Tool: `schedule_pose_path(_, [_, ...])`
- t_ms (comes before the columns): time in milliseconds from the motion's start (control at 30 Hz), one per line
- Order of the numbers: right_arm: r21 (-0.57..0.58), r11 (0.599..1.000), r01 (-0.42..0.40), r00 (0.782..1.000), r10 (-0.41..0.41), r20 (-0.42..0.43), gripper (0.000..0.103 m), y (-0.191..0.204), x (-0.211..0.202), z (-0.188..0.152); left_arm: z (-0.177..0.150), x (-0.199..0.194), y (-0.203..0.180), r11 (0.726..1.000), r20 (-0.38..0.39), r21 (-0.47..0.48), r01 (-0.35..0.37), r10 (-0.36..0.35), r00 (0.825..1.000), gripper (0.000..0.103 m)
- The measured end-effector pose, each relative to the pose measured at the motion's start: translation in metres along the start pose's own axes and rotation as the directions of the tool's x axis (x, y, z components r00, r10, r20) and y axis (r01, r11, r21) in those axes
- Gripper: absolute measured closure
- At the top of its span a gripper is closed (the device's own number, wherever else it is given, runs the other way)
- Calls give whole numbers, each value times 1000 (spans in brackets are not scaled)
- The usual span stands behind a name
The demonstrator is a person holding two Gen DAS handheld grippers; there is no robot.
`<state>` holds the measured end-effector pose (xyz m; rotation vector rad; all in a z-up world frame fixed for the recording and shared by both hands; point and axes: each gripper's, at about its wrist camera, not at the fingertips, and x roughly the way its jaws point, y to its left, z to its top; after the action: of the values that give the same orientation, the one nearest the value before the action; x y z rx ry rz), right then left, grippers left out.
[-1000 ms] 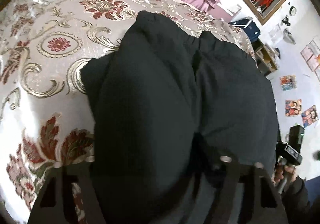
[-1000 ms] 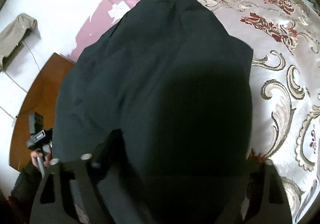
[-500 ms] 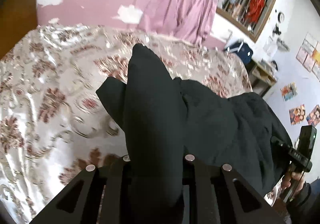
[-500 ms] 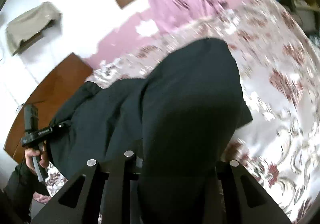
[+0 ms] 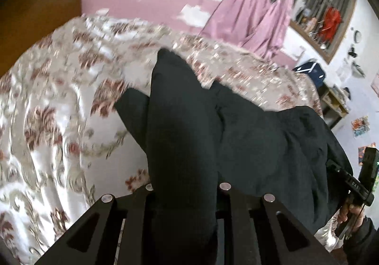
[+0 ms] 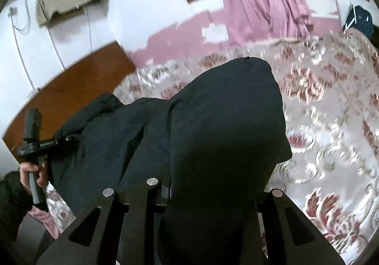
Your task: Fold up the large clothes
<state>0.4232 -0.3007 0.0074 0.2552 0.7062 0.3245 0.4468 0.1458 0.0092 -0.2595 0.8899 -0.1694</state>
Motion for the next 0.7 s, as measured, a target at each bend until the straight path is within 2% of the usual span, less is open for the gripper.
schedule_pose_path(67, [-13, 998, 54, 998, -54, -35, 80, 2, 12, -8, -9, 7, 8, 1000, 1, -12, -13, 13, 1000, 79])
schedule_pose_path(100, [-14, 997, 76, 996, -77, -45, 76, 2, 14, -12, -12, 8, 10, 1000, 2, -11, -20, 20, 1000, 77])
schedule_pose_path(300, [41, 991, 127, 989, -124, -80, 58, -7, 14, -13, -9, 14, 13, 994, -55, -50, -101, 98, 994, 55])
schedule_pose_path(333, [46, 988, 146, 986, -141, -89, 53, -8, 15, -13, -8, 14, 12, 991, -64, -55, -123, 120, 991, 45])
schedule_pose_path(367, [50, 985, 165, 982, -160, -99, 50, -7, 15, -13, -8, 13, 11, 985, -67, -59, -164, 160, 985, 31])
schedule_pose_path(400, [51, 982, 185, 978, -178, -107, 44, -4, 18, -14, -8, 12, 11, 979, -65, -62, -192, 188, 980, 26])
schedule_pose_path(433, [45, 973, 225, 969, -219, -111, 31, -1, 17, -14, -10, 9, 10, 970, -51, -68, -231, 228, 972, 24])
schedule_pose_path(500, [37, 962, 272, 958, -267, -106, 19, 1, 18, -15, -12, 0, 7, 956, -8, -67, -287, 287, 958, 22])
schedule_pose_path(600, [27, 948, 317, 945, -313, -94, 17, 7, 11, -16, -18, -16, -5, 941, 70, -37, -335, 337, 939, 15])
schedule_pose_path(667, [16, 935, 354, 933, -352, -73, 8, 10, 4, -17, -23, -27, -15, 937, 117, -13, -348, 347, 931, 12])
schedule_pose_path(700, [-1, 921, 389, 921, -389, -32, 5, 14, -4, -17, -24, -33, -21, 938, 136, -2, -346, 343, 930, 11])
